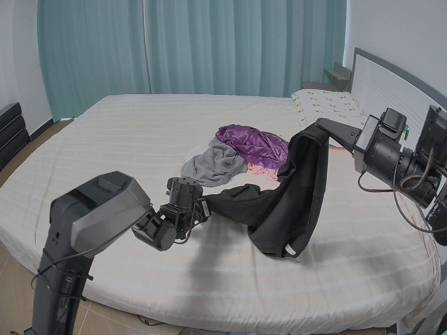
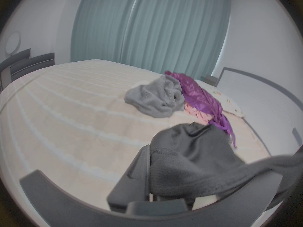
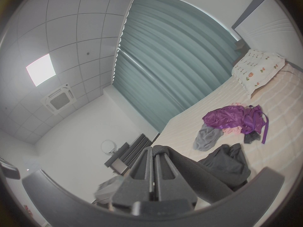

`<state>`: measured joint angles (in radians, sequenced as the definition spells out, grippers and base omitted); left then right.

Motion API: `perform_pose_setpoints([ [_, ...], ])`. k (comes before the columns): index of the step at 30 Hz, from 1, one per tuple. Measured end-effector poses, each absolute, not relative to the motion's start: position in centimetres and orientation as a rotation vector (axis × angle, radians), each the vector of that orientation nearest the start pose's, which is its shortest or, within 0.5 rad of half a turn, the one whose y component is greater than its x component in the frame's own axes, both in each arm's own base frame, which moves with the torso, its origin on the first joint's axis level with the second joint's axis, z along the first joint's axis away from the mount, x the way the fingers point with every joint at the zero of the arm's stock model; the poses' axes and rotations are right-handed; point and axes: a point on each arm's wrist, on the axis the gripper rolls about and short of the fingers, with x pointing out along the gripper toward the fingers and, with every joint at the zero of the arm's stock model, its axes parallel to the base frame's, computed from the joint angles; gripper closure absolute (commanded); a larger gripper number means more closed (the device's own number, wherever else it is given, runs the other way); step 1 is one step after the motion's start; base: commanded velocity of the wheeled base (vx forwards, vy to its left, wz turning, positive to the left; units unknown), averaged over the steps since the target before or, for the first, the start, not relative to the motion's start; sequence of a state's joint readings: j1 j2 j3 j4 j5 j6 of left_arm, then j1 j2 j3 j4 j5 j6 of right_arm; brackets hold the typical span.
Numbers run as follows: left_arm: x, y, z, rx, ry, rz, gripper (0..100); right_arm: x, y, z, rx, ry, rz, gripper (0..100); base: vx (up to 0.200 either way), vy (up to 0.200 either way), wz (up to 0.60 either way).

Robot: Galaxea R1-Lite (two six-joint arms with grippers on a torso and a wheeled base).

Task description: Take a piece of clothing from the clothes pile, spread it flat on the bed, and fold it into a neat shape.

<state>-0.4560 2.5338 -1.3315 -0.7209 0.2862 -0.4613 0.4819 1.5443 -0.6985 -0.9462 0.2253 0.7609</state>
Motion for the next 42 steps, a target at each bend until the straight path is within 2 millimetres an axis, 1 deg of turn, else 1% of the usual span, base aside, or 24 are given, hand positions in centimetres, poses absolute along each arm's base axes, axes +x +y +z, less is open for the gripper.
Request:
perform_pose_setpoints([
  [3, 41.6, -19.1, 1.8, -0.325, 0.448, -0.048, 100, 25.2, 12.5, 22.6, 0.744, 0.134, 0.661, 100, 0.0, 0.0, 0.0],
  [5, 40.8, -18.3, 4.7, -0.362, 0.411, -0.045, 100, 26.7, 12.3, 22.7, 0.748, 0.081, 0.618, 100, 0.0, 0.0, 0.0],
  [8, 39.6, -17.1, 9.0, -0.409, 0.341, -0.046, 100, 28.6, 12.0, 23.7, 0.754, -0.012, 0.574, 100, 0.0, 0.0, 0.0],
  [11, 38.2, -15.6, 13.2, -0.448, 0.269, -0.044, 100, 30.2, 11.6, 25.1, 0.746, -0.098, 0.543, 100, 0.0, 0.0, 0.0],
  [14, 36.6, -14.0, 16.8, -0.474, 0.206, -0.039, 100, 31.0, 11.2, 26.1, 0.709, -0.164, 0.52, 100, 0.0, 0.0, 0.0],
  [17, 34.7, -12.7, 19.3, -0.49, 0.163, -0.036, 100, 31.4, 11.0, 26.4, 0.683, -0.189, 0.507, 100, 0.0, 0.0, 0.0],
  [18, 34.1, -12.4, 19.7, -0.491, 0.157, -0.038, 100, 31.4, 11.0, 26.2, 0.678, -0.186, 0.504, 100, 0.0, 0.0, 0.0],
  [20, 33.2, -11.9, 20.1, -0.492, 0.155, -0.036, 100, 31.3, 11.1, 25.4, 0.668, -0.159, 0.495, 100, 0.0, 0.0, 0.0],
  [21, 32.7, -11.7, 20.1, -0.491, 0.16, -0.036, 100, 31.2, 11.1, 24.6, 0.664, -0.134, 0.488, 100, 0.0, 0.0, 0.0],
  [23, 31.7, -11.5, 19.4, -0.481, 0.187, -0.034, 100, 30.8, 11.3, 23.0, 0.655, -0.076, 0.475, 100, 0.0, 0.0, 0.0],
  [26, 30.1, -11.3, 17.5, -0.459, 0.264, -0.033, 100, 30.1, 11.4, 20.6, 0.649, 0.014, 0.459, 100, 0.0, 0.0, 0.0],
  [27, 29.4, -11.4, 16.6, -0.454, 0.301, -0.035, 100, 29.8, 11.5, 19.6, 0.653, 0.051, 0.451, 100, 0.0, 0.0, 0.0],
  [28, 28.9, -11.4, 16.0, -0.454, 0.323, -0.037, 100, 29.6, 11.5, 19.1, 0.659, 0.074, 0.446, 100, 0.0, 0.0, 0.0],
  [30, 27.8, -11.4, 14.5, -0.471, 0.382, -0.038, 100, 29.1, 11.7, 17.6, 0.697, 0.126, 0.435, 100, 0.0, 0.0, 0.0],
  [32, 26.9, -11.6, 13.5, -0.502, 0.422, -0.04, 100, 28.6, 12.1, 16.5, 0.746, 0.161, 0.429, 100, 0.0, 0.0, 0.0],
  [36, 26.1, -11.9, 12.5, -0.549, 0.451, -0.049, 100, 27.5, 12.6, 14.6, 0.793, 0.217, 0.42, 100, 0.0, 0.0, 0.0],
  [38, 25.7, -11.8, 11.8, -0.554, 0.466, -0.053, 100, 26.9, 12.8, 13.5, 0.773, 0.26, 0.411, 100, 0.0, 0.0, 0.0],
  [42, 25.1, -11.8, 10.5, -0.558, 0.487, -0.065, 100, 26.4, 12.9, 12.2, 0.74, 0.308, 0.398, 100, 0.0, 0.0, 0.0],
])
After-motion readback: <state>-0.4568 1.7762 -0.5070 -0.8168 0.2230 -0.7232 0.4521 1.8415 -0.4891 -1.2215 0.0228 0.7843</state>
